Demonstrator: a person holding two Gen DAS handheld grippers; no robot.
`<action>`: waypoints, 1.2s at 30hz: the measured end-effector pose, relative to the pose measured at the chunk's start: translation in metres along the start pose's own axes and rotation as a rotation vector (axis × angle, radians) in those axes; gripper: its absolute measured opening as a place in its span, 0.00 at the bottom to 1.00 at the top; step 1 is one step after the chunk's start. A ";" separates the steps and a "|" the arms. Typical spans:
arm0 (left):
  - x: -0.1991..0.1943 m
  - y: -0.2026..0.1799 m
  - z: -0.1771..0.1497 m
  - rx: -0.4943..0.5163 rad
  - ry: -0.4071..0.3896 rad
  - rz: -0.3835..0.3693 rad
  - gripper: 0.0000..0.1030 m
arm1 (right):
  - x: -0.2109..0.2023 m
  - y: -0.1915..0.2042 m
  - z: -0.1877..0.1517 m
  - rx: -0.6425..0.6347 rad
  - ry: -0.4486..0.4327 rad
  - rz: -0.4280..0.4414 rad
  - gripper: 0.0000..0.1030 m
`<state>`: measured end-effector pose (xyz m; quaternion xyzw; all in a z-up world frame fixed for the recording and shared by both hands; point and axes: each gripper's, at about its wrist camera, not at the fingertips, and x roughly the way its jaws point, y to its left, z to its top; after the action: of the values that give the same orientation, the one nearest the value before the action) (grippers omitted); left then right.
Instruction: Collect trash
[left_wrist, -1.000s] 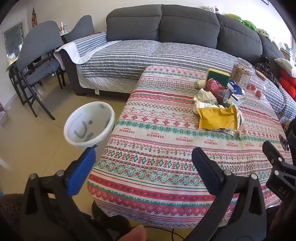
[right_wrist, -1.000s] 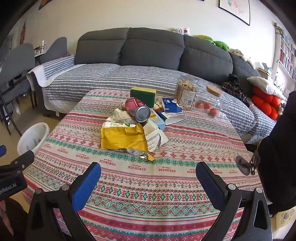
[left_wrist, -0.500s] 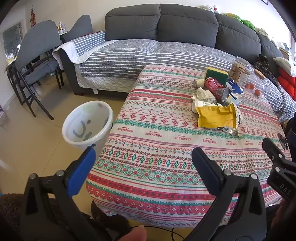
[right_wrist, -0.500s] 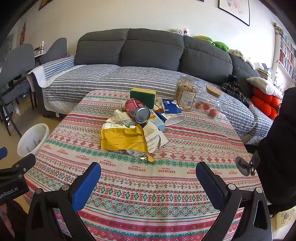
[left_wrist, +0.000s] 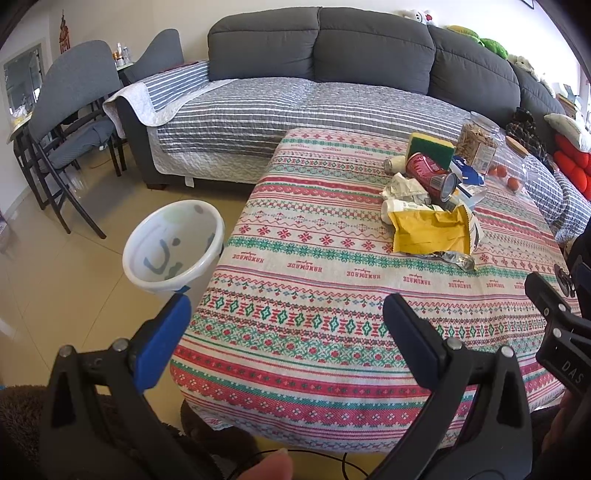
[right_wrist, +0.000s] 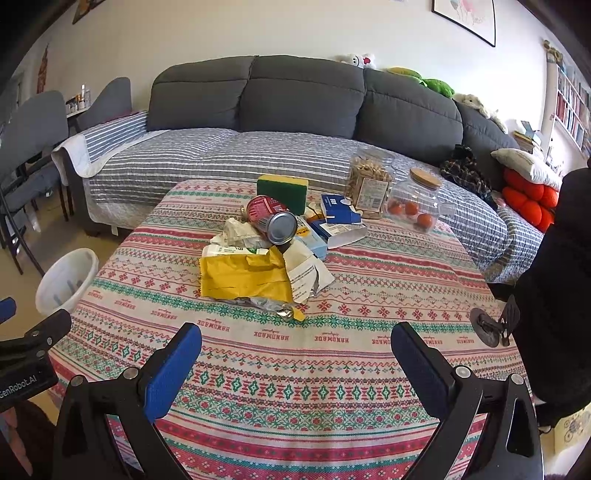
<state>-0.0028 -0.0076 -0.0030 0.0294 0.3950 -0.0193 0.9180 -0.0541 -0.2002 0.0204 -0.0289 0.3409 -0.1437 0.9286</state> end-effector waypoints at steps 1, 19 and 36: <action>0.000 0.000 0.000 -0.001 0.000 0.000 1.00 | 0.000 0.000 0.000 0.000 0.001 0.000 1.00; -0.001 -0.001 0.000 -0.003 -0.002 -0.001 1.00 | 0.002 0.001 0.000 0.000 0.006 0.002 1.00; -0.001 -0.001 0.002 -0.006 -0.005 0.001 1.00 | 0.002 -0.003 0.000 0.004 0.008 0.000 1.00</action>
<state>-0.0019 -0.0084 -0.0009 0.0270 0.3927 -0.0178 0.9191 -0.0531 -0.2033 0.0190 -0.0265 0.3442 -0.1445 0.9273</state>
